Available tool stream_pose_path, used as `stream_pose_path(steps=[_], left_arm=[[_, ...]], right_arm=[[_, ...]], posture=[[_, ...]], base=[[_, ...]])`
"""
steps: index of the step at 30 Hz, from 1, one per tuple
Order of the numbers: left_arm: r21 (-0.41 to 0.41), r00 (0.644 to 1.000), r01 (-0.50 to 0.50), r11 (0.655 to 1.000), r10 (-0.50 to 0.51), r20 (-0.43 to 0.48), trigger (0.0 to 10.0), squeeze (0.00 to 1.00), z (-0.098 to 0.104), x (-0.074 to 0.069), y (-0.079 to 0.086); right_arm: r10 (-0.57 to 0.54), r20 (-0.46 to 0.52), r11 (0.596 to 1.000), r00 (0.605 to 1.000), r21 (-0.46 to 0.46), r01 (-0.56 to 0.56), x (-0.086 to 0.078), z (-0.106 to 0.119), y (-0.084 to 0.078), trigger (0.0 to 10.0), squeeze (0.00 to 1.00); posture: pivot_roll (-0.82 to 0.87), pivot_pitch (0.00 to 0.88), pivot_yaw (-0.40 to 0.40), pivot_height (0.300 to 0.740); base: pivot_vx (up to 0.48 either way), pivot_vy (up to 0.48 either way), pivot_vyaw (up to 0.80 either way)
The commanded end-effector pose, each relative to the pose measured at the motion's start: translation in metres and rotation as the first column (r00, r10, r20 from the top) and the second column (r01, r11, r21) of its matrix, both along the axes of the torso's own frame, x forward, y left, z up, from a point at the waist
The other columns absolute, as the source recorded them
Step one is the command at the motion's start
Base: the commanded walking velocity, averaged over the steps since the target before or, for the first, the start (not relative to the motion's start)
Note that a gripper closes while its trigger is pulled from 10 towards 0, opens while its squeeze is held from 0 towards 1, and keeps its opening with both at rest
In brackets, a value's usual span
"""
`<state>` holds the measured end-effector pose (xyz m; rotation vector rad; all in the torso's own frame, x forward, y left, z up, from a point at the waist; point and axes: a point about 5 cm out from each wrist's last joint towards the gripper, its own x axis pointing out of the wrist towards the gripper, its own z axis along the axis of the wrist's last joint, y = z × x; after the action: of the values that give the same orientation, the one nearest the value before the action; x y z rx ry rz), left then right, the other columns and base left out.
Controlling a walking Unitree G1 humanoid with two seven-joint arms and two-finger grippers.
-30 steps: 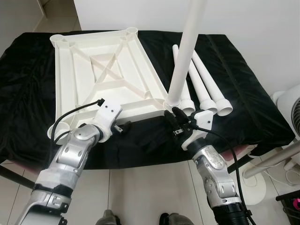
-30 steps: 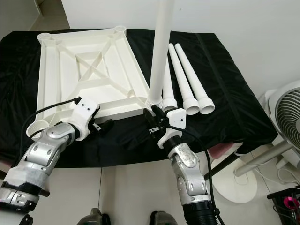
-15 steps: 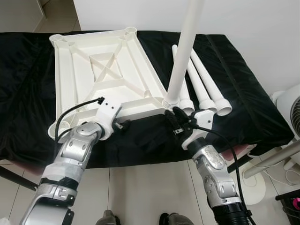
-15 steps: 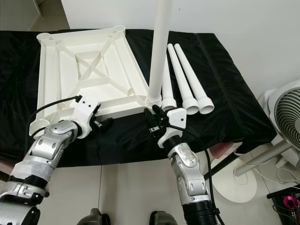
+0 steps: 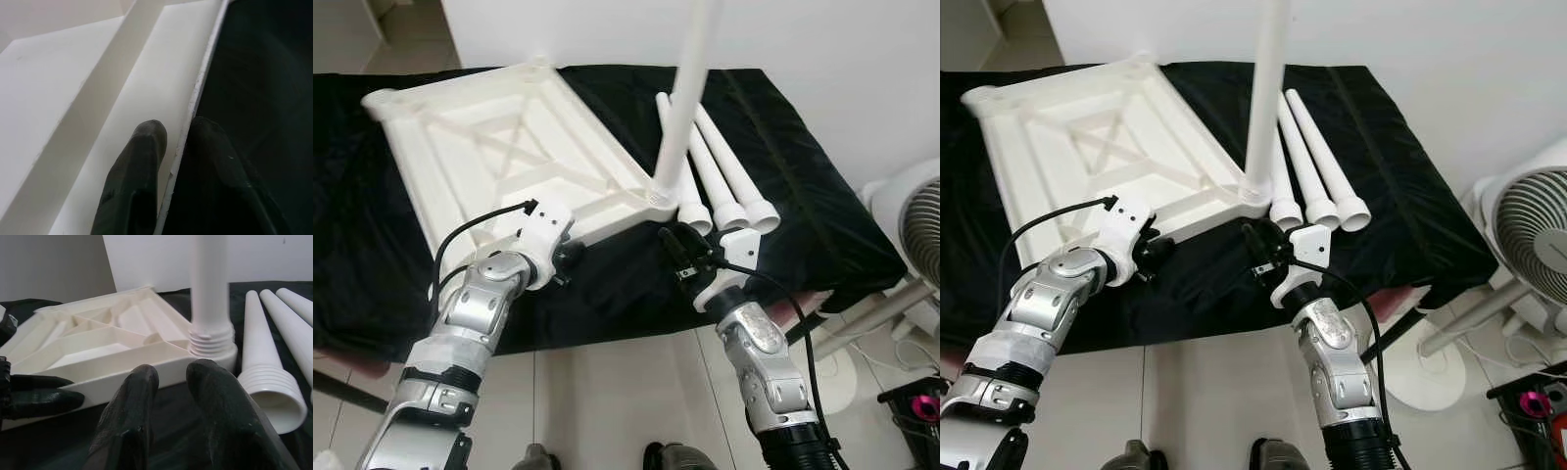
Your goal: Building children table
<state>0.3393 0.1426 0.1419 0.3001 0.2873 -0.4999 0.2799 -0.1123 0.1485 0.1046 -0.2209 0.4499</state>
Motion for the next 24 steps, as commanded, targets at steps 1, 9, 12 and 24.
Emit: stream_pose_path(steps=[1, 9, 12, 24], left_arm=[[0.075, 0.970, -0.241, 0.968, 0.241, 0.010, 0.0, 0.00, -0.010, -0.001, 0.032], [0.073, 0.955, -0.295, 0.953, 0.296, -0.001, 0.0, 0.00, -0.011, -0.005, 0.040], [0.069, 0.945, -0.326, 0.943, 0.325, 0.022, 0.0, 0.00, -0.011, -0.003, 0.039], [-0.154, 0.996, 0.026, 0.988, -0.013, 0.086, 10.0, 0.24, 0.012, -0.017, -0.007]], right_arm=[[-0.004, -0.015, 1.000, 1.000, -0.010, 0.004, 0.000, -0.002, -0.001, 10.0, 0.00], [0.003, -0.018, 1.000, 1.000, -0.014, -0.003, 0.000, -0.003, 0.000, 10.0, 0.00], [0.007, -0.017, 1.000, 1.000, -0.013, -0.007, 0.001, -0.003, 0.002, 10.0, 0.00], [-0.008, -0.019, 1.000, 1.000, -0.025, 0.008, 0.003, -0.004, -0.001, 10.0, 0.00]], posture=[[-0.03, 0.093, 0.007, 0.740], [-0.02, 0.092, 0.007, 0.740], [-0.02, 0.092, 0.004, 0.740], [-0.02, 0.097, 0.003, 0.740]], base=[[0.000, 0.000, 0.00], [0.000, 0.000, 0.00], [0.000, 0.000, 0.00], [0.000, 0.000, 0.00]])
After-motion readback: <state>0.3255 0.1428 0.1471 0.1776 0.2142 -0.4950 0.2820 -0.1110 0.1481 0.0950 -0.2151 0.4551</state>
